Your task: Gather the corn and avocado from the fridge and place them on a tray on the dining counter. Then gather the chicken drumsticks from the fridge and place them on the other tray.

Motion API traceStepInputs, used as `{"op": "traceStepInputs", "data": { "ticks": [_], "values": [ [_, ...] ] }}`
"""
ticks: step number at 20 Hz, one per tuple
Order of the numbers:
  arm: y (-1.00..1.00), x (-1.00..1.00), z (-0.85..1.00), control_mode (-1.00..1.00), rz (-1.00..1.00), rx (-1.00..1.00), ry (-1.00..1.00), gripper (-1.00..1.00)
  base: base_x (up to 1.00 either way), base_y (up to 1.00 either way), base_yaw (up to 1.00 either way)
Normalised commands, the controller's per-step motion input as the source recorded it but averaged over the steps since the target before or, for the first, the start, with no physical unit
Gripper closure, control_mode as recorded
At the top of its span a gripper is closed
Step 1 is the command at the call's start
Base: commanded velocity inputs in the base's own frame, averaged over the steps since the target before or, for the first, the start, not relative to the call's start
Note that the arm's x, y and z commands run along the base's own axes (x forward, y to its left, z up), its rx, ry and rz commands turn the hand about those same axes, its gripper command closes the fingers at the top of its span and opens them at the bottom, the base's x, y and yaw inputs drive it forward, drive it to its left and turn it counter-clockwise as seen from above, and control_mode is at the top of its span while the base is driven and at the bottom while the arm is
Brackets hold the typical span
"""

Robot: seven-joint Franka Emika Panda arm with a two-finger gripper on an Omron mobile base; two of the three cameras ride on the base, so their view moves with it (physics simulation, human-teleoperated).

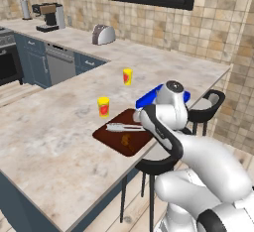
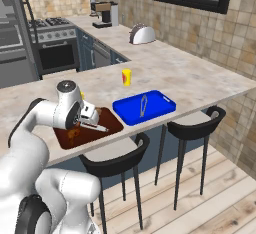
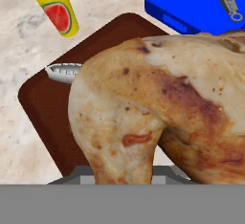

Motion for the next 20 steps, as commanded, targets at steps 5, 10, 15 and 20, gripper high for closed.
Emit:
{"op": "traceStepInputs", "data": {
  "ticks": [5,10,15,20],
  "values": [
    [0.13,0.38,-0.34,-1.00,0.00,0.00,0.01,1.00,0.00,0.00,0.00],
    [0.04,0.26,-0.33,-1.00,0.00,0.00,0.00,1.00,0.00,0.00,0.00],
    [0.02,0.22,-0.34,-1.00,0.00,0.00,0.00,1.00,0.00,0.00,0.00],
    [0.01,0.25,-0.31,-1.00,0.00,0.00,0.00,1.00,0.00,0.00,0.00]
  ]
}}
